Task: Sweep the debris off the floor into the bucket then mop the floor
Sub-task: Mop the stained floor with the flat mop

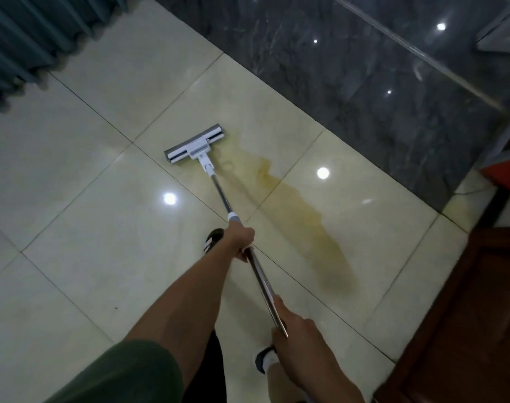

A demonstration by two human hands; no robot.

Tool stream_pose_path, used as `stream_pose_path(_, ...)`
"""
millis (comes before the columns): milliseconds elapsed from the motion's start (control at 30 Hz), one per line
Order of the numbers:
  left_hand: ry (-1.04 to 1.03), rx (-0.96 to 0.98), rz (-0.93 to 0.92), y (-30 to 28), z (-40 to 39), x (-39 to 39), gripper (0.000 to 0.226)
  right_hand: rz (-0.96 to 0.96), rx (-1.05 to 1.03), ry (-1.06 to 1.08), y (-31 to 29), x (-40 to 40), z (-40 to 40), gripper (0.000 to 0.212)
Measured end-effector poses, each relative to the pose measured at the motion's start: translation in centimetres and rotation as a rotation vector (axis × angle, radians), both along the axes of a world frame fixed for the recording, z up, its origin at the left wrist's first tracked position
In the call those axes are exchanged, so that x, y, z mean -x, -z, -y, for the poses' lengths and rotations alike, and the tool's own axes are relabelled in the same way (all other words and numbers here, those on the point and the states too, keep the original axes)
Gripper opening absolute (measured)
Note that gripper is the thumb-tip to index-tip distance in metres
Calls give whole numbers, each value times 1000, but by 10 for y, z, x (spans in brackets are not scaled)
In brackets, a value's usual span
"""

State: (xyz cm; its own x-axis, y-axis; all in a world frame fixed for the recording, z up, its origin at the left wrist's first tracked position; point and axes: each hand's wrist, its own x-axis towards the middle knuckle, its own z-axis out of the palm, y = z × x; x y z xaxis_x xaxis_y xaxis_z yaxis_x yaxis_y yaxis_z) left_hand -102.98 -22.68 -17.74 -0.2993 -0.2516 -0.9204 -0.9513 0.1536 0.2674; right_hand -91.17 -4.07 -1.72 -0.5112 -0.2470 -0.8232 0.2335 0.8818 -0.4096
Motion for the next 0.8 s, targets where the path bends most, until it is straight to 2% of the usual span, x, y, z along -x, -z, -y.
stream_pose_path(167,-21,-72,10,-15,-109,-70,32,117,-95,23,-15,-61,-96,67)
stream_pose_path(367,-81,-132,-22,-29,-160,-110,31,177,-103,-57,-35,-89,-147,72)
stream_pose_path(500,-184,-116,-83,-40,-164,-116,35,170,-91,-92,-42,-84,-157,71)
stream_pose_path(600,-225,-96,-111,-49,-155,-112,35,96,-39,-147,-52,-80,-155,75)
stream_pose_path(800,-289,-44,-161,-59,-95,-85,41,3,15,-208,-53,-50,-110,78)
